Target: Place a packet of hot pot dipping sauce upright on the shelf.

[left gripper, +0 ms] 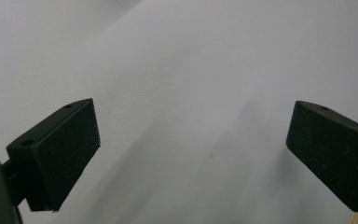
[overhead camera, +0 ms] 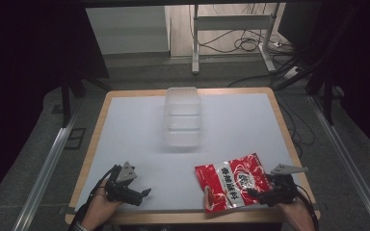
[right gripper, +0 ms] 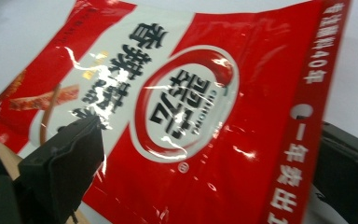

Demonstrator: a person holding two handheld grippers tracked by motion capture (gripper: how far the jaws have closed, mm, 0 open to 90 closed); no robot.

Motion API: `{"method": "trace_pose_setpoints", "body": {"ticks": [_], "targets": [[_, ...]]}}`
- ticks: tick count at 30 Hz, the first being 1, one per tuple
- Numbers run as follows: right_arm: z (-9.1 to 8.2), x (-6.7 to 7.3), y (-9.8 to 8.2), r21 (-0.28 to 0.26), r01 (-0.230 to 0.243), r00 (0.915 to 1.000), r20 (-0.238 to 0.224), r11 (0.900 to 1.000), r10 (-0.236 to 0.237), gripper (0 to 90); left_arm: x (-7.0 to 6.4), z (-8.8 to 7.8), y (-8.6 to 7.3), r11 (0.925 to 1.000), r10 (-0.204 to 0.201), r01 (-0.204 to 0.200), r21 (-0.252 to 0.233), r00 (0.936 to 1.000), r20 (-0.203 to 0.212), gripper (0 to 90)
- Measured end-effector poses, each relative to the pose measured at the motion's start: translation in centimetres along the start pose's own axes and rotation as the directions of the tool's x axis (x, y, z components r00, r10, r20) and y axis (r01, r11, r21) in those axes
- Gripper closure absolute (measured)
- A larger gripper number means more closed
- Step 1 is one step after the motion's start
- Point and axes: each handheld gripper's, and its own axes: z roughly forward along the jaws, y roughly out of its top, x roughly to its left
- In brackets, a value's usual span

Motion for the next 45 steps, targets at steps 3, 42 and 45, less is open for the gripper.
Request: {"method": "trace_pose_setpoints", "body": {"ticks": [3,42,45], "targets": [[0.2,0.2,0.3,-0.005,0.022,0.9998,-0.002,1.000,-0.022,4.3,0.0,0.0,0.0,1.0000,0.003,-0.003,0.002,1.0000,-0.001,2.6],[0.3,4.1,4.0,-0.043,0.004,0.9959,0.090,0.999,0.000,87.5,-0.2,0.1,0.1,0.9999,0.012,-0.012,0.012,0.9998,-0.015,3.1],[0.2,4.4,4.4,-0.055,0.008,0.9966,0.082,0.998,-0.003,87.5,-0.2,0.1,0.1,0.9999,0.009,-0.008,0.011,0.9998,-0.016,3.0]]}}
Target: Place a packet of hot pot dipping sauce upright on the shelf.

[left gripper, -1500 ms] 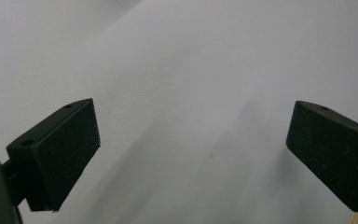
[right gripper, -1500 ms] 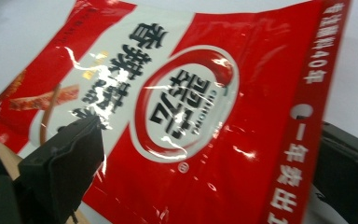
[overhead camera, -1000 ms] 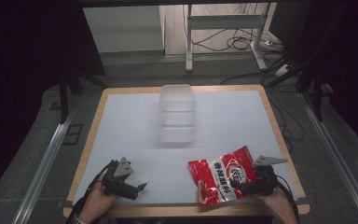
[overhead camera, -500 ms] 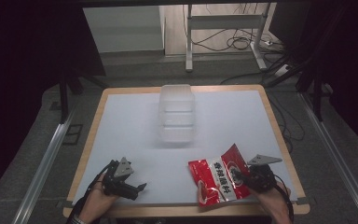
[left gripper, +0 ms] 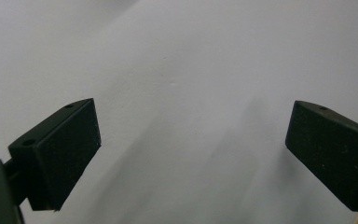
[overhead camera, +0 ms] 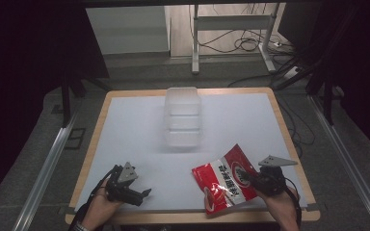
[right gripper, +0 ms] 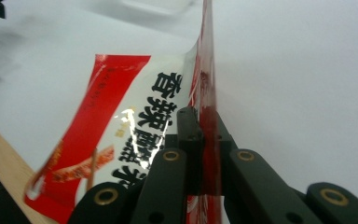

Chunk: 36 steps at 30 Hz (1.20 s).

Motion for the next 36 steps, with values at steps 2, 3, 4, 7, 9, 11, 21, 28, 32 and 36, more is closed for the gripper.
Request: {"method": "trace_pose_setpoints", "body": {"ticks": [2,3,4,7,9,11,21,28,32,36], "targets": [[-0.2,0.4,0.5,-0.017,0.010,0.9999,-0.005,1.000,-0.010,87.4,0.1,0.0,0.0,1.0000,-0.005,0.005,-0.002,1.0000,0.000,2.9],[-0.4,0.6,0.9,-0.028,0.015,0.9998,-0.014,0.999,-0.015,87.4,0.1,-0.1,0.0,1.0000,-0.009,0.009,-0.004,1.0000,-0.002,2.6],[-0.4,0.6,0.9,-0.028,0.015,0.9998,-0.014,0.999,-0.015,87.4,0.1,-0.1,0.0,0.9999,-0.012,0.012,-0.005,0.9999,-0.001,2.6],[-1.0,0.8,1.8,-0.059,0.010,0.9992,-0.039,0.998,-0.012,87.4,0.2,-0.1,-0.1,0.9997,-0.023,0.023,-0.012,0.9997,0.002,2.3],[-1.3,0.9,2.4,-0.066,0.016,0.9987,-0.046,0.998,-0.019,87.4,0.3,-0.1,-0.1,0.9995,-0.026,0.026,-0.016,0.9997,0.004,2.1],[-1.4,1.2,3.0,-0.062,0.021,0.9978,-0.061,0.998,-0.024,87.3,0.3,-0.2,-0.1,0.9995,-0.026,0.026,-0.019,0.9996,0.007,2.0],[-2.0,2.2,5.1,-0.066,0.057,0.9939,-0.091,0.996,-0.062,87.3,0.3,-0.2,-0.1,0.9997,-0.019,0.019,-0.015,0.9998,0.008,2.0],[-2.6,3.0,6.4,-0.084,0.080,0.9911,-0.099,0.993,-0.089,87.3,0.3,-0.2,-0.1,0.9996,-0.023,0.023,-0.017,0.9997,0.006,2.0],[-2.9,3.2,7.2,-0.097,0.098,0.9894,-0.098,0.990,-0.107,87.3,0.3,-0.2,-0.1,0.9996,-0.022,0.022,-0.018,0.9997,0.005,2.0],[-3.4,3.3,8.0,-0.119,0.109,0.9888,-0.089,0.987,-0.120,87.3,0.3,-0.2,-0.1,0.9996,-0.023,0.023,-0.016,0.9997,0.007,2.0]]}}
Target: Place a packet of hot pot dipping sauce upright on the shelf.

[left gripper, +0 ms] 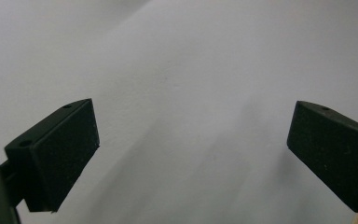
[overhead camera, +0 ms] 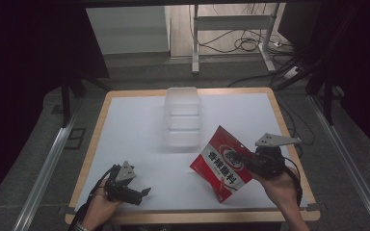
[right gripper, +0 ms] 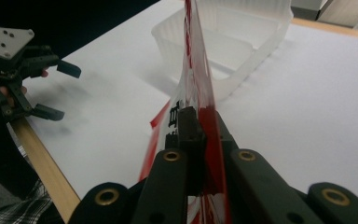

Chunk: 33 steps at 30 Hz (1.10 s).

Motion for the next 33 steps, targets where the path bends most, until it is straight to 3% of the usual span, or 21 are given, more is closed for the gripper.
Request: {"method": "trace_pose_setpoints", "body": {"ticks": [11,13,18,23,33], "targets": [[-0.8,0.2,2.1,-0.017,0.052,0.9982,0.031,0.998,-0.052,87.6,0.0,0.0,0.0,1.0000,0.002,-0.002,0.001,1.0000,-0.002,2.1],[-1.0,-0.3,2.7,-0.022,0.059,0.9966,0.059,0.998,-0.057,87.6,0.0,0.0,0.0,1.0000,0.001,-0.001,0.001,1.0000,-0.001,2.1],[-1.3,-1.3,3.4,-0.030,0.048,0.9960,0.078,0.998,-0.045,87.6,0.0,0.0,0.0,1.0000,0.000,0.000,0.000,1.0000,-0.002,2.1],[-1.3,-2.7,4.2,-0.041,0.018,0.9979,0.063,0.999,-0.015,87.5,0.0,0.0,0.0,1.0000,0.003,-0.003,0.003,1.0000,-0.002,2.1],[-0.4,-3.8,6.4,-0.030,0.036,0.9974,0.064,0.999,-0.034,87.5,0.0,0.0,0.0,1.0000,0.004,-0.004,0.001,1.0000,-0.002,2.1]]}}
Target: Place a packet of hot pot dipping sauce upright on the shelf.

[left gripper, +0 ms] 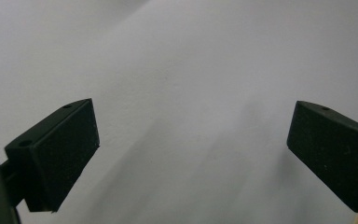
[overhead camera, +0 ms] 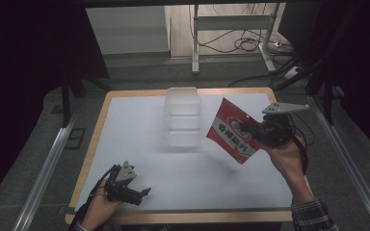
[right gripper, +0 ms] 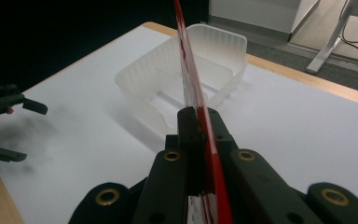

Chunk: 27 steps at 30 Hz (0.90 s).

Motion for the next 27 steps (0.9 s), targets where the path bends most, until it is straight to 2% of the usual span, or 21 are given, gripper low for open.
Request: {"method": "trace_pose_setpoints", "body": {"ticks": [11,21,27], "targets": [[1.1,-0.8,1.8,-0.018,0.001,0.9999,-0.010,1.000,-0.002,87.5,0.0,0.0,0.0,1.0000,0.005,-0.005,-0.003,1.0000,-0.002,2.1],[2.9,-1.5,3.9,-0.007,0.005,1.0000,0.007,1.000,-0.005,87.5,0.0,0.0,0.0,1.0000,0.008,-0.008,-0.002,1.0000,-0.003,2.1],[4.0,-1.4,4.8,0.001,0.011,0.9999,-0.004,1.000,-0.011,87.5,0.0,-0.1,0.0,1.0000,0.008,-0.008,-0.005,1.0000,-0.002,2.2]]}}
